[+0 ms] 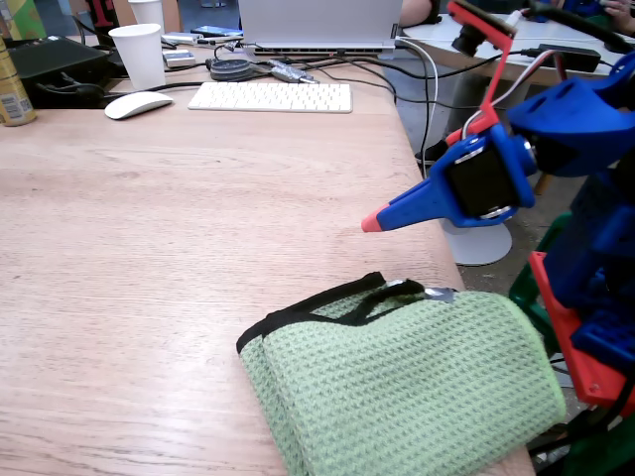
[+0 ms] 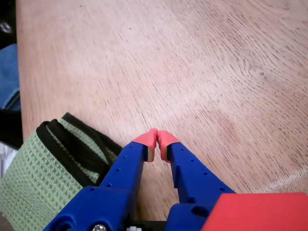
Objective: Clean the table
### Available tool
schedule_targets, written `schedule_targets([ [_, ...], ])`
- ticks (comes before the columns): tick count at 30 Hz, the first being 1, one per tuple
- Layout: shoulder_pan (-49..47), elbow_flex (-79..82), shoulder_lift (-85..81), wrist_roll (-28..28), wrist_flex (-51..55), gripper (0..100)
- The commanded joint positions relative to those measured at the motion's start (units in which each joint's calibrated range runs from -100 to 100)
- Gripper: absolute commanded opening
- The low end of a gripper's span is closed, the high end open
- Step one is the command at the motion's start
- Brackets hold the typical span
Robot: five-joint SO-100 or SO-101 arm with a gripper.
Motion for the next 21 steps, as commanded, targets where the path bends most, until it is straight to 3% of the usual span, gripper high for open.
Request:
schedule_targets([
  [1,-0.95,-0.02,-0.37,0.15,-0.86,0],
  [6,-1.29,-0.96,0.41,0.15,-0.86,0],
  [12,0.06,-34.66,33.17,0.2,0.54,0],
  [17,-3.15,-58.44,50.23,0.15,20.9,0],
  [21,-19.23,-72.22,59.24,0.2,33.13,0],
])
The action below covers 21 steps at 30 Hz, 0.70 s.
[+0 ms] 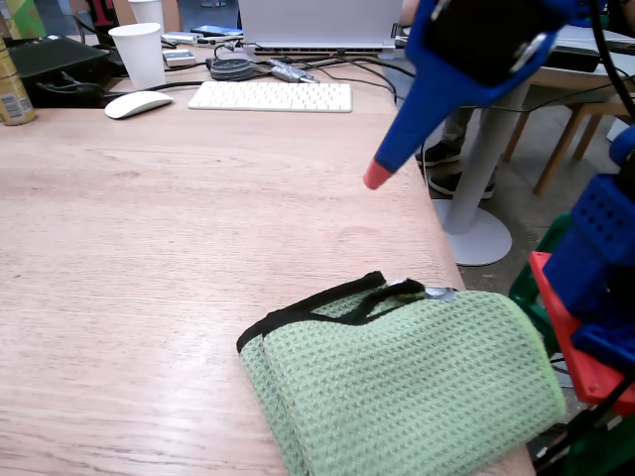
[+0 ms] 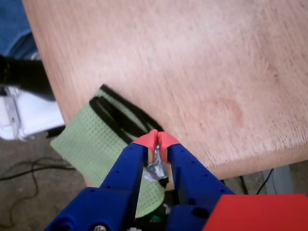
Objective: Clean the table
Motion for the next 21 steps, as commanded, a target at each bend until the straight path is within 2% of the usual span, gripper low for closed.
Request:
schedule_targets([
  [1,-9.52,-9.24,4.93,0.2,4.97,0],
  [5,-15.78,-9.53,10.33,0.2,4.4,0],
  [7,-18.31,-9.53,12.04,0.24,4.4,6],
  [12,-19.16,-8.68,12.22,0.24,5.46,45],
  [14,-17.3,-8.58,12.22,0.24,6.04,55],
  [16,-17.3,-8.58,12.64,0.24,10.64,57],
  [21,-16.96,-8.58,22.85,0.34,11.29,57],
])
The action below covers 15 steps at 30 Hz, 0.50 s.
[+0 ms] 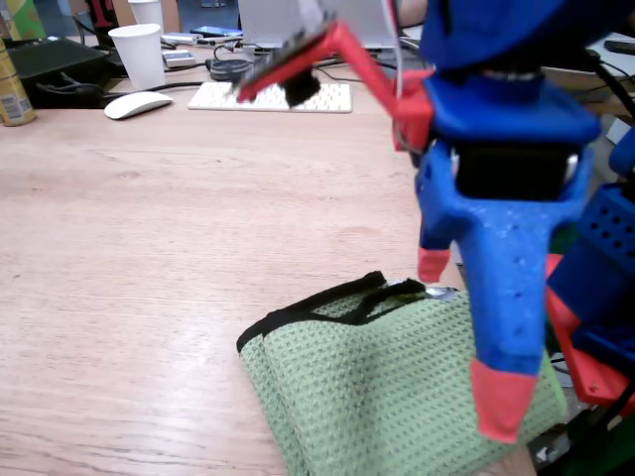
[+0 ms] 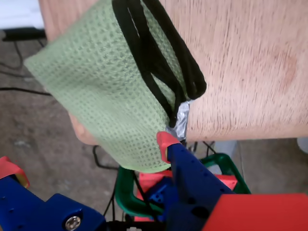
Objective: Clean the table
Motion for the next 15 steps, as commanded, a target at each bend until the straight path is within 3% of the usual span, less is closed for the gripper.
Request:
schedule_targets([
  [1,2.19,-1.64,2.78,0.54,0.36,57],
  [6,13.35,-1.55,3.04,6.74,-0.13,58],
  [15,6.42,-1.46,9.9,6.79,-8.92,57],
])
